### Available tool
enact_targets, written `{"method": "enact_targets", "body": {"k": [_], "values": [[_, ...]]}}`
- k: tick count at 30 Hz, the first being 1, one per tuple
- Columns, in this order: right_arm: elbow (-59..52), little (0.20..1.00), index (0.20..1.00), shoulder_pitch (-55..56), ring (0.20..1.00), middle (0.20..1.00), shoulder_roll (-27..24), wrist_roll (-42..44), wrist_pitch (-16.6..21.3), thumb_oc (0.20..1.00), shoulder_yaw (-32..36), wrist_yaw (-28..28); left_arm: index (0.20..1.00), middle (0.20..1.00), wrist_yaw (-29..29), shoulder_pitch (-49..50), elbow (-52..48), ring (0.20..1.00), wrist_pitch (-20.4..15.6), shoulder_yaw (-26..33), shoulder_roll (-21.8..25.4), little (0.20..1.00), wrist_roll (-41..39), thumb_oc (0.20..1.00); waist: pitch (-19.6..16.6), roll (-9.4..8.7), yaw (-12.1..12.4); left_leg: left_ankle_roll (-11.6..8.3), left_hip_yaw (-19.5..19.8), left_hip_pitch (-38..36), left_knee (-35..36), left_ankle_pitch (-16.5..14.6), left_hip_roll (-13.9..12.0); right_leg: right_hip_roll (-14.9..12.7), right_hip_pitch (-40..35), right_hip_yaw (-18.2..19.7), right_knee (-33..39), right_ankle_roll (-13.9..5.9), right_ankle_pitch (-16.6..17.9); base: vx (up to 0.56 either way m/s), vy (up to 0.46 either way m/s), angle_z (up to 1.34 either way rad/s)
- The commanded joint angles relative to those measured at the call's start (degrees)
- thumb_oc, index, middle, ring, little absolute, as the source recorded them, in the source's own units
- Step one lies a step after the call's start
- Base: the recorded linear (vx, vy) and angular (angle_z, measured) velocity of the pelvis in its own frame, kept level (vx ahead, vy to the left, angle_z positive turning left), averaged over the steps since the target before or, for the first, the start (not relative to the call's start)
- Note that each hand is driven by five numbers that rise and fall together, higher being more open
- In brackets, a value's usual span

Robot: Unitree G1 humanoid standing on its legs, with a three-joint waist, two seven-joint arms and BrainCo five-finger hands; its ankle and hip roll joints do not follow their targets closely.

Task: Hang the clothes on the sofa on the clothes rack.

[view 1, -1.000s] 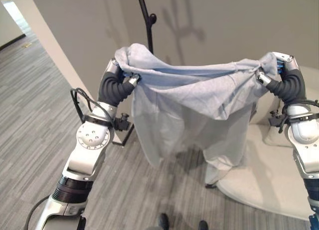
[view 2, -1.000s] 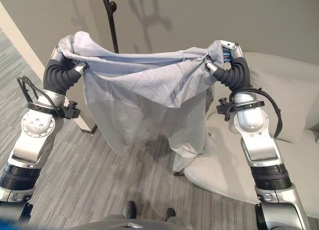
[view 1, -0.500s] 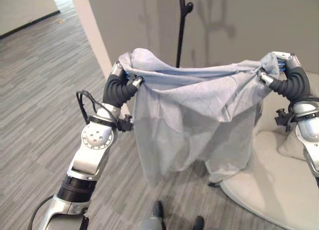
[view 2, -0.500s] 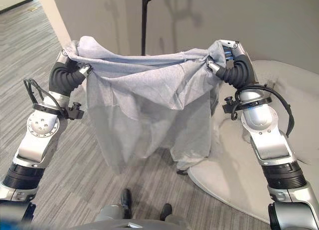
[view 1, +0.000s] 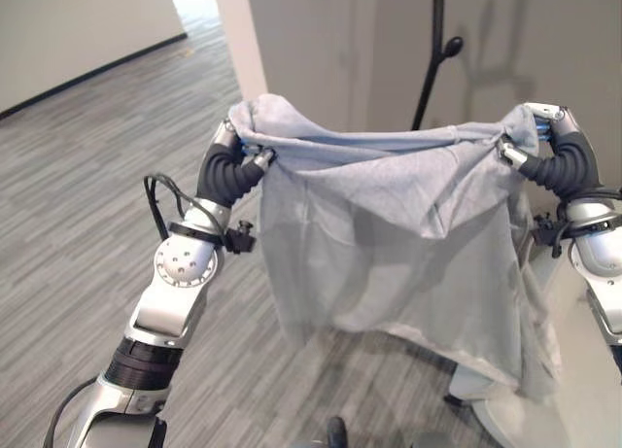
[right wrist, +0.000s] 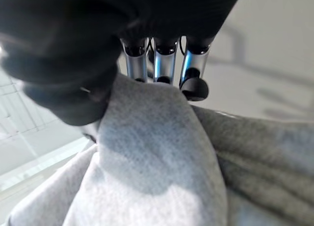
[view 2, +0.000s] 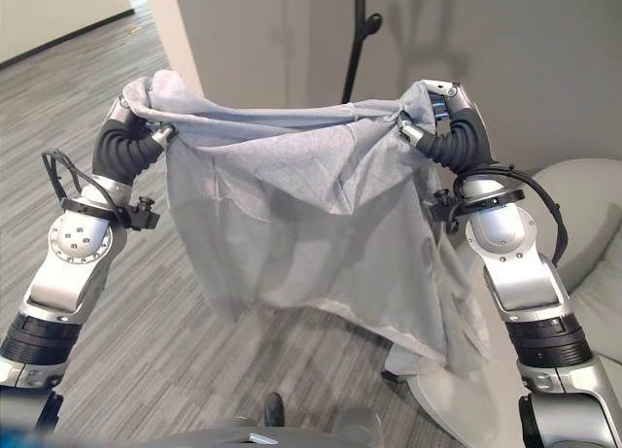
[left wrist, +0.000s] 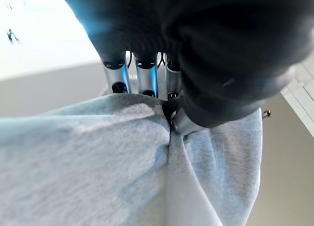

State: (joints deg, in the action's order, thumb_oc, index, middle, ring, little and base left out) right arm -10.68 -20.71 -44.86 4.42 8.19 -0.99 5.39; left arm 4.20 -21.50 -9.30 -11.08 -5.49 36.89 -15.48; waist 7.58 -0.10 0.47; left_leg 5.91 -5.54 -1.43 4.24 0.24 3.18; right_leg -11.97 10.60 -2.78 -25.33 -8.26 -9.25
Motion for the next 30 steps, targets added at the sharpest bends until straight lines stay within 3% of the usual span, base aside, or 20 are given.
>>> {"method": "enact_targets", "body": {"k": [1, 4, 5, 8, 11, 16, 17, 19, 20, 21, 23, 24, 26, 28, 29, 30], "values": [[1.6, 0.200, 0.200, -5.8, 0.200, 0.200, -1.5, 0.8, 1.7, 0.200, 4.6, 2.9, 0.200, 0.200, 2.0, -4.5, -0.1, 0.200, -3.2, 2.9, 2.7, 0.200, -1.2, 0.200, 0.0, -0.01, -1.5, -6.90, -0.4, -6.9, 0.7, -7.7, -2.4, 3.2, -0.2, -1.4, 16.2, -1.14, 7.8, 0.29, -0.134, -0.04], [1.3, 0.200, 0.200, -5.2, 0.200, 0.200, -1.4, 0.5, 1.7, 0.200, 5.2, 3.2, 0.200, 0.200, 1.9, -4.5, -0.5, 0.200, -3.4, 2.5, 2.4, 0.200, -0.7, 0.200, 0.9, 0.30, -3.0, -7.76, 0.2, -8.9, 0.8, -9.1, -2.9, 4.3, 1.5, -0.9, 24.6, -3.16, 11.2, 0.25, -0.108, 0.12], [1.0, 0.200, 0.200, -4.5, 0.200, 0.200, -1.7, -0.1, 1.5, 0.200, 5.6, 3.0, 0.200, 0.200, 1.9, -4.3, -0.8, 0.200, -3.4, 2.7, 2.1, 0.200, 0.2, 0.200, 1.0, 0.24, -4.2, -8.63, -0.1, -10.7, 0.8, -10.4, -3.4, 5.1, 3.0, -1.1, 28.1, -4.65, 12.3, 0.28, -0.156, 0.45], [1.1, 0.200, 0.200, -3.8, 0.200, 0.200, -2.5, 0.4, 1.8, 0.200, 6.1, 2.6, 0.200, 0.200, 1.5, -3.9, -0.9, 0.200, -3.6, 2.7, 1.8, 0.200, 0.3, 0.200, -0.4, -1.30, -4.5, -9.30, 0.5, -12.9, 0.8, -12.1, -3.7, 4.7, 0.0, -1.3, 29.1, -3.82, 14.5, 0.32, -0.250, 0.45], [0.5, 0.200, 0.200, -1.1, 0.200, 0.200, -3.3, 0.6, 1.9, 0.200, 8.2, 2.2, 0.200, 0.200, 0.5, -3.0, -1.5, 0.200, -3.6, 2.1, -0.2, 0.200, -0.4, 0.200, -1.9, -1.14, -5.9, -10.79, 0.7, -14.2, -0.3, -12.0, -6.6, 5.6, -1.9, -1.1, 27.0, -2.62, 14.0, 0.26, -0.250, 0.48], [-0.7, 0.200, 0.200, 1.5, 0.200, 0.200, -3.8, 1.8, 3.1, 0.200, 10.8, 1.8, 0.200, 0.200, -0.6, -2.4, -1.7, 0.200, -3.6, 2.2, -1.4, 0.200, -1.0, 0.200, -3.9, -0.12, -6.5, -13.81, 2.4, -11.2, -9.7, -5.0, -10.8, 8.8, -6.9, -1.7, 27.1, 1.06, 10.1, 0.19, -0.225, 0.17], [-0.9, 0.200, 0.200, 1.7, 0.200, 0.200, -3.8, 1.8, 3.1, 0.200, 10.9, 1.8, 0.200, 0.200, -0.7, -2.3, -1.8, 0.200, -3.5, 2.2, -1.4, 0.200, -1.0, 0.200, -3.9, -0.10, -6.7, -13.95, 2.6, -11.1, -10.2, -5.2, -10.9, 8.9, -7.2, -2.0, 27.4, 1.19, 10.2, 0.10, -0.142, -0.07], [-1.2, 0.200, 0.200, 2.4, 0.200, 0.200, -3.7, 2.3, 3.3, 0.200, 11.2, 1.5, 0.200, 0.200, -0.9, -1.2, -2.1, 0.200, -3.4, 3.1, -1.2, 0.200, -1.2, 0.200, -4.0, -0.54, -6.2, -14.50, 2.8, -9.4, -17.1, -0.1, -12.1, 10.3, -10.8, -2.4, 28.5, 3.00, 8.6, 0.20, -0.292, -0.03], [-0.9, 0.200, 0.200, 2.7, 0.200, 0.200, -3.7, 2.7, 3.2, 0.200, 11.1, 1.2, 0.200, 0.200, -0.9, -0.2, -2.3, 0.200, -3.1, 4.1, -1.0, 0.200, -1.1, 0.200, -3.7, -1.41, -5.8, -14.07, 2.4, -7.5, -23.6, 2.8, -13.1, 11.0, -13.2, -2.3, 28.8, 4.34, 7.4, 0.19, -0.292, -0.06], [-0.9, 0.200, 0.200, 2.7, 0.200, 0.200, -3.7, 2.7, 3.2, 0.200, 11.1, 1.2, 0.200, 0.200, -0.9, 0.0, -2.4, 0.200, -3.0, 4.2, -0.9, 0.200, -1.1, 0.200, -3.6, -1.42, -5.9, -14.11, 2.5, -7.3, -24.2, 2.6, -13.1, 11.1, -13.3, -2.3, 28.8, 4.42, 7.4, 0.12, -0.216, -0.05], [-0.5, 0.200, 0.200, 3.1, 0.200, 0.200, -4.0, 2.8, 3.1, 0.200, 11.3, 1.4, 0.200, 0.200, -0.8, 0.5, -2.3, 0.200, -2.7, 4.8, -1.1, 0.200, -1.2, 0.200, -3.0, -2.38, -5.4, -13.46, 1.5, -4.9, -30.6, 5.1, -13.5, 11.3, -15.2, -2.4, 29.0, 5.58, 6.7, 0.09, -0.215, -0.18], [0.1, 0.200, 0.200, 3.5, 0.200, 0.200, -4.0, 2.7, 2.8, 0.200, 11.5, 1.8, 0.200, 0.200, -0.5, 1.0, -2.3, 0.200, -2.7, 5.2, -1.3, 0.200, -1.3, 0.200, -2.4, -3.17, -5.4, -12.70, -1.2, -2.8, -34.5, 4.8, -14.6, 11.3, -16.6, -2.6, 29.2, 6.27, 6.3, 0.10, -0.229, -0.21], [0.4, 0.200, 0.200, 3.8, 0.200, 0.200, -4.1, 2.6, 2.7, 0.200, 11.7, 2.1, 0.200, 0.200, -0.5, 1.2, -2.3, 0.200, -2.6, 5.4, -1.5, 0.200, -1.9, 0.200, -1.9, -3.42, -4.9, -12.20, -3.0, -0.8, -33.6, 1.8, -14.7, 11.0, -17.9, -2.8, 29.6, 6.06, 5.9, 0.08, -0.090, -0.07], [0.2, 0.200, 0.200, 3.4, 0.200, 0.200, -4.2, 2.6, 3.1, 0.200, 11.7, 2.5, 0.200, 0.200, -0.2, 0.9, -2.2, 0.200, -2.7, 5.3, -1.8, 0.200, -1.9, 0.200, -1.2, -3.94, -4.0, -11.69, -2.4, 1.3, -27.7, -4.2, -12.3, 10.0, -18.6, -2.5, 29.7, 5.08, 5.9, 0.08, 0.031, 0.08], [0.1, 0.200, 0.200, 3.0, 0.200, 0.200, -4.2, 2.6, 3.3, 0.200, 11.7, 2.8, 0.200, 0.200, 0.0, 0.7, -2.1, 0.200, -2.8, 5.2, -1.7, 0.200, -1.7, 0.200, -1.0, -4.02, -3.5, -11.79, -1.3, 2.1, -21.9, -5.4, -10.7, 9.8, -18.6, -2.3, 29.7, 4.47, 5.7, 0.05, 0.081, -0.01], [0.1, 0.200, 0.200, 2.4, 0.200, 0.200, -4.2, 2.7, 3.5, 0.200, 11.5, 3.0, 0.200, 0.200, 0.2, 0.2, -2.1, 0.200, -3.0, 5.0, -1.5, 0.200, -1.6, 0.200, -0.9, -3.56, -3.0, -12.44, -0.3, 3.7, -17.3, -4.5, -9.7, 10.1, -18.8, -2.3, 29.7, 4.04, 5.7, 0.06, 0.074, -0.08]]}}
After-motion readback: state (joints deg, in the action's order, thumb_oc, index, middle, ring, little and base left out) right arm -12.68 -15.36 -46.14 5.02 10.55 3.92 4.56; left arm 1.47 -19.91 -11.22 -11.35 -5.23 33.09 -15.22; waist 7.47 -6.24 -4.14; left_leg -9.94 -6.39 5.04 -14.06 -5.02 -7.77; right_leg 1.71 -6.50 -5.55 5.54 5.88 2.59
